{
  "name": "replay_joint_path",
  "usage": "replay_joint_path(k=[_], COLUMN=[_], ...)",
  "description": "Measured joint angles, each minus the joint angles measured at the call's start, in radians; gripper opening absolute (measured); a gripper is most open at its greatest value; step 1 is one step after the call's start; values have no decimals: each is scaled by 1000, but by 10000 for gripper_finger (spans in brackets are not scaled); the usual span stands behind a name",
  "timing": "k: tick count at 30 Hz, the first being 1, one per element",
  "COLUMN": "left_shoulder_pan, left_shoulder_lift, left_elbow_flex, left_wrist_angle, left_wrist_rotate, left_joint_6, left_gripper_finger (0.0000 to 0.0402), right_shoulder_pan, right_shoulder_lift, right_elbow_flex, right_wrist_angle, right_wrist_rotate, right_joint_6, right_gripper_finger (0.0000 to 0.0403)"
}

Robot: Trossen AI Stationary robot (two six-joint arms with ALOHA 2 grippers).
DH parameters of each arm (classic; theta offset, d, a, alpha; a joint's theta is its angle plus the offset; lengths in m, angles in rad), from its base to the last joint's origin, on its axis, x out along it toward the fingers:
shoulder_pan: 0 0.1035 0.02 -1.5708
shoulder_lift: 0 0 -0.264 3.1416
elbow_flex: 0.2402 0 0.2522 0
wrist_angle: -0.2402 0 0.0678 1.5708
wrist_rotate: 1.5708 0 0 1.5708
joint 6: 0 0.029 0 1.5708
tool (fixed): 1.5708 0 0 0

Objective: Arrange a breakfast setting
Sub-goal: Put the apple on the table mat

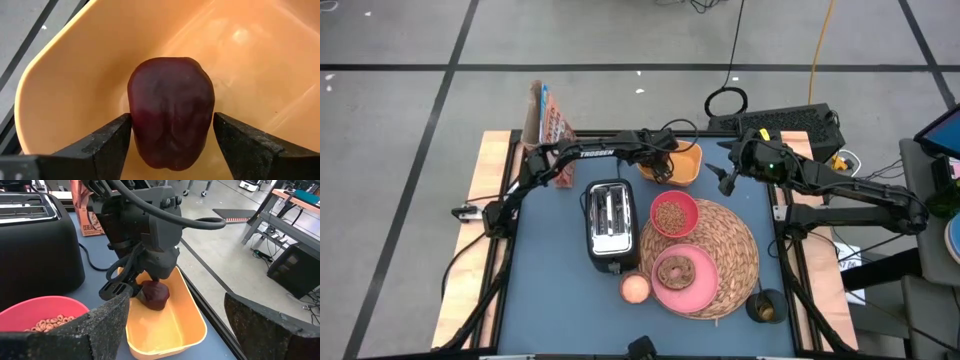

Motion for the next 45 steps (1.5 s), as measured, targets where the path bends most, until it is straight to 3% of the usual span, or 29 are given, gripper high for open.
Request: replay_joint_path(k=[9, 35, 45], left_shoulder_pan=[1, 0, -3], left_shoulder_lift=[0, -4, -60], left_elbow_flex=[0, 0, -1], left_wrist_angle=[-3, 52, 93], left_wrist_rotate=[0, 13, 37], left_joint_6=[16, -51, -56], left_gripper_finger=[213, 207, 207], right_shoulder_pan=[0, 0, 0], right_shoulder_lift=[0, 0, 0], right_elbow_flex=[0, 0, 0], right_wrist_angle=[0, 0, 0], right_wrist_rotate=[0, 0, 1], right_joint_6=[0, -1, -1], right_gripper_finger=[320, 320, 320])
